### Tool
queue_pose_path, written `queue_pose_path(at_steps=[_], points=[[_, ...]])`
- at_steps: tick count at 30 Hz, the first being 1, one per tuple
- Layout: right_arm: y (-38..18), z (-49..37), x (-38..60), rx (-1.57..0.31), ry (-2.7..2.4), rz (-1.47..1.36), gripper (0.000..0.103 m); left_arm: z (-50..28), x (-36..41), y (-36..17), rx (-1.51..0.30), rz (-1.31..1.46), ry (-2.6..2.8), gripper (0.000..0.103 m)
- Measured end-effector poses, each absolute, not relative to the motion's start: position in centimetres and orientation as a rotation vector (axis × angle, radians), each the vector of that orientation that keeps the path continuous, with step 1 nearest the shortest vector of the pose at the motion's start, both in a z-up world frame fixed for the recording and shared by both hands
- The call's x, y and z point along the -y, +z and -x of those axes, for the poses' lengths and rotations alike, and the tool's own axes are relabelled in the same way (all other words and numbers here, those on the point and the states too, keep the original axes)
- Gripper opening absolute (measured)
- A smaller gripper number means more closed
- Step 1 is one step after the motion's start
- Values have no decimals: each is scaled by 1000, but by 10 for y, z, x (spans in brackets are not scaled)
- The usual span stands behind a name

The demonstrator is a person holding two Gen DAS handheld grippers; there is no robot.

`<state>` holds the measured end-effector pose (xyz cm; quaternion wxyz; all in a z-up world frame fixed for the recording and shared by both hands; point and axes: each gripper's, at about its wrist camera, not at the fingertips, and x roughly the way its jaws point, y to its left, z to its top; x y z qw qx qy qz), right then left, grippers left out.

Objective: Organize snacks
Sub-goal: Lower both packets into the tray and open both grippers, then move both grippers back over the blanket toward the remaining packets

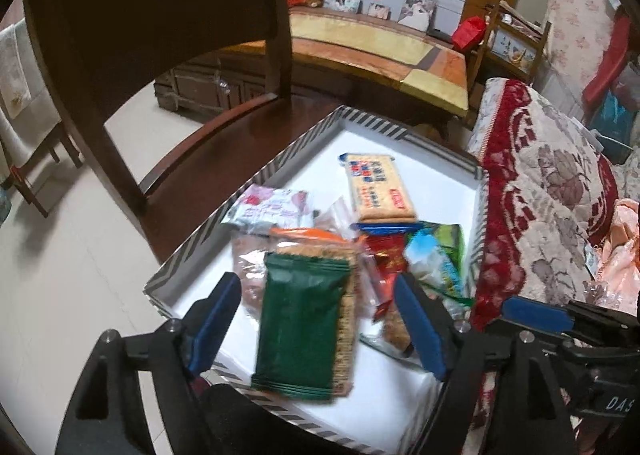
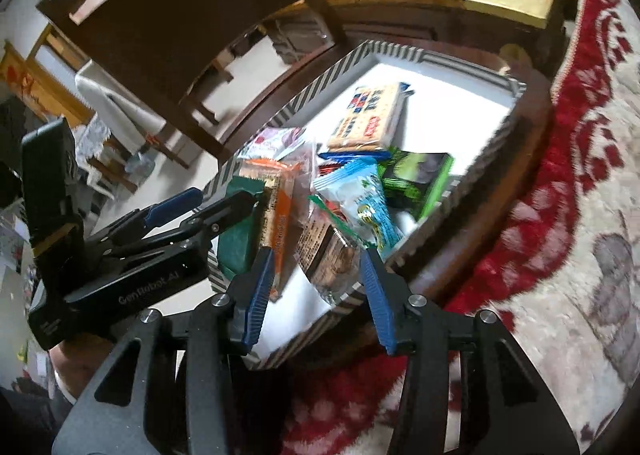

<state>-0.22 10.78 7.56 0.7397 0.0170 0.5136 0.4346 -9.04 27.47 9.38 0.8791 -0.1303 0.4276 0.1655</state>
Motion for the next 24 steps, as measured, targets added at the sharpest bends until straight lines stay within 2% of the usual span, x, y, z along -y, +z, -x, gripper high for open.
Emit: queue_pose_path(at_steps=[16, 19, 24], points=[[100, 9, -22, -1011, 813, -97, 44, 75, -202, 109, -876, 218, 202, 86], [101, 9, -2, -1001, 775, -102, 52, 70, -186, 110, -877, 211, 167, 86], [101, 7, 40, -989, 705, -130, 53, 61, -155, 110, -885, 180, 105, 86]])
